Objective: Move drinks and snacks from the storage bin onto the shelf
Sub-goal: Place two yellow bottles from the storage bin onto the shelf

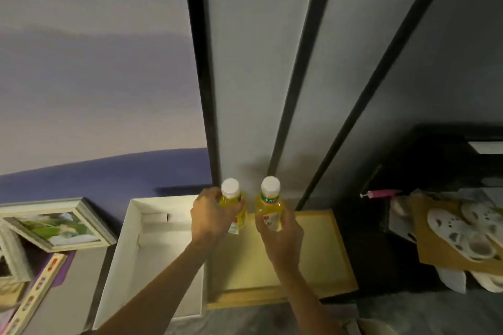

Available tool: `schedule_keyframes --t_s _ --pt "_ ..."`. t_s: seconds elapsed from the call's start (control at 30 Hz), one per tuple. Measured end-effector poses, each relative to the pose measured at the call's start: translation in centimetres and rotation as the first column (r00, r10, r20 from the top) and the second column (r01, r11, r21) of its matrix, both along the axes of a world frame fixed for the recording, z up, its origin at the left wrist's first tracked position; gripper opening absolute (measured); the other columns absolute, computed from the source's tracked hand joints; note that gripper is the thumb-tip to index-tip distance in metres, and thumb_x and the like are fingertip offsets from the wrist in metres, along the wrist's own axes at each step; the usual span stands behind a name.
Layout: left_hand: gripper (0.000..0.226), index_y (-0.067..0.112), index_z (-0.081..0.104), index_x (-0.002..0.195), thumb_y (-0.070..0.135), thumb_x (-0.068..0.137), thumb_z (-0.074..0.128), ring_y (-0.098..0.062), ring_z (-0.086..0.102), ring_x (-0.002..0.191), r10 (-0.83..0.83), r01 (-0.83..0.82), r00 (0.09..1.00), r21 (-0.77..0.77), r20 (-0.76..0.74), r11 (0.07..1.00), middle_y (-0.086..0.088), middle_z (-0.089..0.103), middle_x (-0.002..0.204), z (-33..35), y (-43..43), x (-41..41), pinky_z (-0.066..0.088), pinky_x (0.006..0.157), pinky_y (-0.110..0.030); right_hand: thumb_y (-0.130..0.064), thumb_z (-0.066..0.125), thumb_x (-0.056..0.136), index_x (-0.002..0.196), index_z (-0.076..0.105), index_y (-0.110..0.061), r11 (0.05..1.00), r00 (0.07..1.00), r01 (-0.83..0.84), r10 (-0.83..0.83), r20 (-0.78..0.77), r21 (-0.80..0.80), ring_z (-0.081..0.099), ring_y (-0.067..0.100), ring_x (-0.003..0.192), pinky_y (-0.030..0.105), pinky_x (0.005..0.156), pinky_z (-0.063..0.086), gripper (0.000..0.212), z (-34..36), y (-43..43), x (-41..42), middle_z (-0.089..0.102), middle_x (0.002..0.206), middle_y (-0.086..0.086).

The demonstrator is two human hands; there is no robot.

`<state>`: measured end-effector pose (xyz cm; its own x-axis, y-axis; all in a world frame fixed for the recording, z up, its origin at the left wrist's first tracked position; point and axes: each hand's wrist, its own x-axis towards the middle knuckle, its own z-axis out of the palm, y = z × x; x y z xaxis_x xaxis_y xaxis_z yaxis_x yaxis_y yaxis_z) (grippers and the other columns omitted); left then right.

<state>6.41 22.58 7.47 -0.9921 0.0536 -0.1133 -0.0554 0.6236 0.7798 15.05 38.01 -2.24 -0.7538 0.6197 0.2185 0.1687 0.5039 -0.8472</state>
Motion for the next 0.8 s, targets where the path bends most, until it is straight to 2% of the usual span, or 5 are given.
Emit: schedule_keyframes --t_s 0.17,0.4,0.53,0.63,0.8 --pt "0.05 0.022 0.066 0.101 0.06 0.074 0.086 -0.022 0.069 0.083 -0.036 0.013 0.995 -0.236 -0.094 0.972 0.0 0.07 0.098 -8.1 0.5 -2.7 0.059 0.071 -0.038 -0.038 0.094 0.079 0.126 0.071 -0.02 0.995 0.998 -0.028 0.033 0.047 -0.097 0.073 0.006 0.096 0.03 0.083 0.063 0.056 -7.6 0.1 -2.6 0.079 0.111 -0.007" --pt "0.059 0.023 0.064 0.109 0.074 0.08 0.072 -0.024 0.074 0.089 -0.073 0.023 0.989 -0.356 -0.125 0.934 -0.001 0.075 0.103 -13.7 0.2 -2.5 0.062 0.076 -0.041 -0.057 0.085 0.08 0.139 0.065 -0.023 0.961 0.997 -0.059 0.072 0.038 -0.269 0.072 0.007 0.114 0.029 0.093 0.061 0.071 -12.0 -1.9 -3.2 0.075 0.127 -0.012" --pt "0.063 0.024 0.069 0.109 0.081 0.083 0.058 -0.026 0.065 0.116 -0.154 0.046 0.971 -0.491 -0.181 0.87 -0.001 0.075 0.113 -15.9 -0.5 -2.1 0.04 0.108 -0.052 -0.056 0.084 0.079 0.141 0.062 -0.022 0.959 0.996 -0.016 0.041 0.081 -0.284 0.07 0.009 0.119 0.029 0.097 0.06 0.075 -13.3 -1.7 -2.7 0.073 0.13 -0.011" --pt "0.063 0.025 0.071 0.109 0.081 0.081 0.062 -0.028 0.054 0.13 -0.132 0.006 0.972 -0.543 -0.193 0.84 -0.003 0.071 0.123 -16.1 -0.5 -2.7 0.024 0.114 -0.058 -0.051 0.087 0.08 0.141 0.059 -0.023 0.96 0.993 -0.004 0.036 0.109 -0.28 0.069 0.009 0.121 0.028 0.1 0.06 0.073 -13.7 -1.5 -2.7 0.072 0.131 -0.011" --pt "0.065 0.022 0.072 0.108 0.081 0.081 0.062 -0.03 0.055 0.132 -0.102 -0.034 0.976 -0.599 -0.192 0.8 -0.005 0.072 0.122 -16.1 -0.2 -2.5 0.021 0.116 -0.06 -0.047 0.092 0.08 0.139 0.057 -0.023 0.954 0.992 0.007 0.031 0.12 -0.299 0.068 0.01 0.122 0.028 0.1 0.06 0.073 -13.3 -2.4 -3.5 0.07 0.133 -0.009"
